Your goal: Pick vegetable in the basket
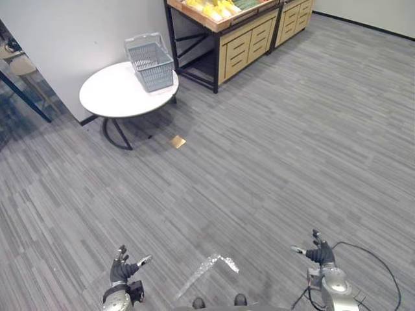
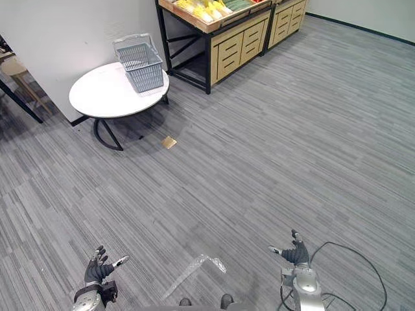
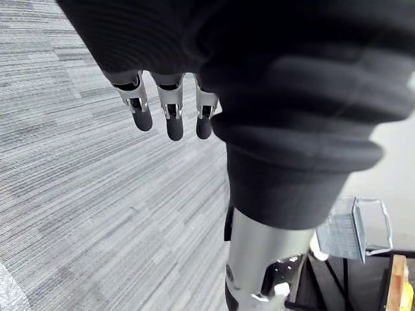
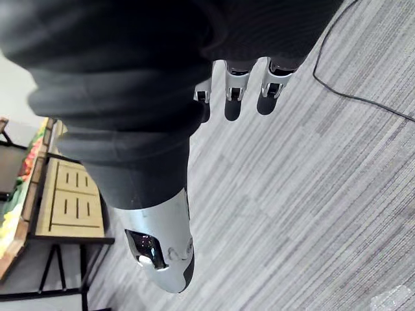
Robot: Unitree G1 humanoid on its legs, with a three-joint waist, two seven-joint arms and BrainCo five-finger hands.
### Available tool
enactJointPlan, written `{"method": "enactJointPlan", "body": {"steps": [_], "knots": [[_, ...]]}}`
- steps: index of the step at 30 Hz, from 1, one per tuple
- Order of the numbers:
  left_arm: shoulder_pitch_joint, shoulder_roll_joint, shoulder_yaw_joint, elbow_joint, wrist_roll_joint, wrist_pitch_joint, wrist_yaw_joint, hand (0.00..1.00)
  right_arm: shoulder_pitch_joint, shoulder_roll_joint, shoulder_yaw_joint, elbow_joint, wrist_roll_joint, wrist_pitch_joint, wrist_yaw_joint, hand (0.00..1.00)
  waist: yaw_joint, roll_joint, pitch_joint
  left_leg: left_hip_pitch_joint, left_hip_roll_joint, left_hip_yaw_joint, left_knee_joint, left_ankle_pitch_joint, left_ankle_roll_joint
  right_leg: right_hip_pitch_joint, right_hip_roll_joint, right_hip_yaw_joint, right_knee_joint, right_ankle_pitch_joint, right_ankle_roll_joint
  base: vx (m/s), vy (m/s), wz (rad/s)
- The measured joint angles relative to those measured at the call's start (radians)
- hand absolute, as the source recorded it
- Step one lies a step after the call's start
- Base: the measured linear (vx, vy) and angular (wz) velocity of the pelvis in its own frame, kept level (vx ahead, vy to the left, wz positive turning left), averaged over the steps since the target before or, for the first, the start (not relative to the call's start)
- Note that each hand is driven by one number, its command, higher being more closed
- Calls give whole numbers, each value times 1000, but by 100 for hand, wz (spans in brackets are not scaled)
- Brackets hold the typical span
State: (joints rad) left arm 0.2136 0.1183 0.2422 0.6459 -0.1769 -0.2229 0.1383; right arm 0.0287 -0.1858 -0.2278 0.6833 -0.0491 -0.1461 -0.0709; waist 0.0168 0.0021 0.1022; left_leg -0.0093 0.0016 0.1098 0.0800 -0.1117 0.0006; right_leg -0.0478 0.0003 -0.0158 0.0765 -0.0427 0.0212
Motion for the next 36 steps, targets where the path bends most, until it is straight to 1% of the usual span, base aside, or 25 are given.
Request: {"method": "enactJointPlan", "body": {"steps": [1,5,7,8,10,11,12,13,14,15,16,17,18,20,22,23,24,25,26,29,30,31,32,33,36], "knots": [[1,-1,0,-10,-8,0,1,0,-8,0,2,0,0,0,-2,0,1,0,1,-12,0,5,13,-9,3,-14,-1,6,16,-7,8,-35,36,-24],[2,-2,0,-37,-13,0,10,0,-42,0,45,0,0,1,-12,0,2,-15,25,-35,-28,14,117,-114,42,-114,-40,12,294,-133,46,-21,68,-5],[-1,2,0,-37,-13,0,16,0,-40,5,74,-2,0,1,-11,0,-4,-14,35,-20,-32,-11,135,-134,64,-199,-51,-1,492,-130,51,89,97,22],[-13,11,-1,-36,-14,1,18,0,-32,10,89,-2,0,3,-10,0,-3,-23,49,5,-33,-24,140,-148,82,-245,-53,-16,584,-149,35,249,81,25],[-24,13,-9,-30,-19,1,19,0,-28,11,92,-2,0,3,-2,0,-2,-16,56,25,-19,-40,137,-161,78,-280,-47,-56,529,-167,26,277,36,28],[-41,14,-14,-18,-19,1,19,0,-30,8,91,-2,1,2,1,0,-3,-12,61,42,-8,-63,128,-169,72,-299,-29,-71,437,-165,24,313,-7,39],[-61,14,-15,-3,-19,1,20,0,-30,6,90,-3,2,1,5,0,-6,-11,70,62,0,-83,111,-168,69,-311,-11,-70,343,-135,30,442,-27,53],[-79,13,-16,3,-19,1,19,0,-28,5,89,-3,6,1,7,0,-12,-17,75,96,3,-99,75,-159,53,-324,-3,-68,198,-65,38,420,-47,55],[-87,13,-17,8,-19,1,19,0,-25,4,88,-3,10,1,7,0,-21,-23,77,113,-1,-114,56,-157,50,-327,-5,-66,126,-25,42,480,-94,77],[-97,12,-29,14,-19,1,19,0,-18,4,86,-7,10,1,7,0,-36,-35,83,153,-10,-147,21,-160,41,-336,-16,-62,32,48,55,402,-113,98],[-96,7,-52,16,-17,2,17,0,6,2,83,-37,10,4,7,0,-56,-37,82,183,-6,-189,5,-174,26,-342,-21,-50,44,124,34,515,-179,105],[-96,1,-62,16,-15,2,16,0,21,2,81,-55,9,3,7,0,-63,-30,80,199,3,-214,7,-180,19,-339,-20,-46,68,165,3,544,-205,98],[-104,-9,-77,18,-8,2,14,0,46,1,78,-85,9,3,9,0,-63,-4,83,186,24,-248,60,-187,6,-349,-14,-70,135,158,-46,670,-246,70],[-107,-21,-77,23,-7,2,14,0,53,15,83,-89,8,9,12,0,-57,14,89,138,42,-244,221,-162,-39,-329,-7,-106,207,89,-78,571,-209,52],[-105,-37,-74,29,-7,2,13,0,75,34,92,-134,8,15,15,0,-58,29,92,44,57,-233,531,-80,-171,-232,4,-149,208,20,-96,518,-193,48],[-100,-49,-75,28,-7,1,11,0,79,38,113,-161,8,15,16,0,-50,33,95,-46,101,-197,763,12,-224,-162,22,-154,195,-13,-110,529,-182,20],[-95,-51,-74,29,-7,2,4,0,65,46,130,-164,9,12,16,0,-44,34,96,-108,148,-135,914,6,-211,-112,39,-152,179,-28,-124,583,-186,-5],[-98,-61,-75,28,-7,12,-5,0,59,69,130,-182,10,12,8,0,-26,32,98,-195,209,-46,1036,-29,-151,-34,53,-142,133,-37,-138,528,-142,-9],[-98,-70,-75,25,-7,14,-5,0,60,80,129,-197,10,13,6,0,-20,28,101,-240,228,2,1052,-55,-108,20,48,-140,94,-49,-131,425,-93,1],[-103,-86,-88,24,-7,18,-6,0,67,88,129,-205,11,13,5,0,-7,20,104,-334,248,115,936,-91,-51,125,24,-137,22,-87,-119,350,-12,10],[-102,-85,-99,23,-7,18,-6,0,71,83,129,-199,16,16,5,0,-2,11,109,-371,233,152,780,-92,-49,157,5,-138,7,-105,-107,466,93,3],[-97,-84,-100,22,-7,18,-6,0,70,80,132,-198,22,18,4,0,2,11,109,-384,207,169,570,-82,-58,184,-14,-137,-3,-124,-89,493,119,0],[-93,-83,-102,21,-7,18,-6,0,70,77,134,-198,23,18,3,0,2,12,108,-388,192,168,457,-60,-62,198,-21,-136,-9,-133,-78,563,170,-8],[-83,-81,-102,20,-7,19,-5,0,66,70,130,-194,30,18,-3,0,6,21,103,-391,169,151,196,15,-81,232,-31,-129,-16,-160,-46,415,153,-12],[-74,-81,-103,23,-7,21,-5,0,64,58,130,-172,29,17,-14,0,35,36,94,-416,175,142,33,58,-107,299,-39,-102,-30,-215,7,564,285,-33]]}}
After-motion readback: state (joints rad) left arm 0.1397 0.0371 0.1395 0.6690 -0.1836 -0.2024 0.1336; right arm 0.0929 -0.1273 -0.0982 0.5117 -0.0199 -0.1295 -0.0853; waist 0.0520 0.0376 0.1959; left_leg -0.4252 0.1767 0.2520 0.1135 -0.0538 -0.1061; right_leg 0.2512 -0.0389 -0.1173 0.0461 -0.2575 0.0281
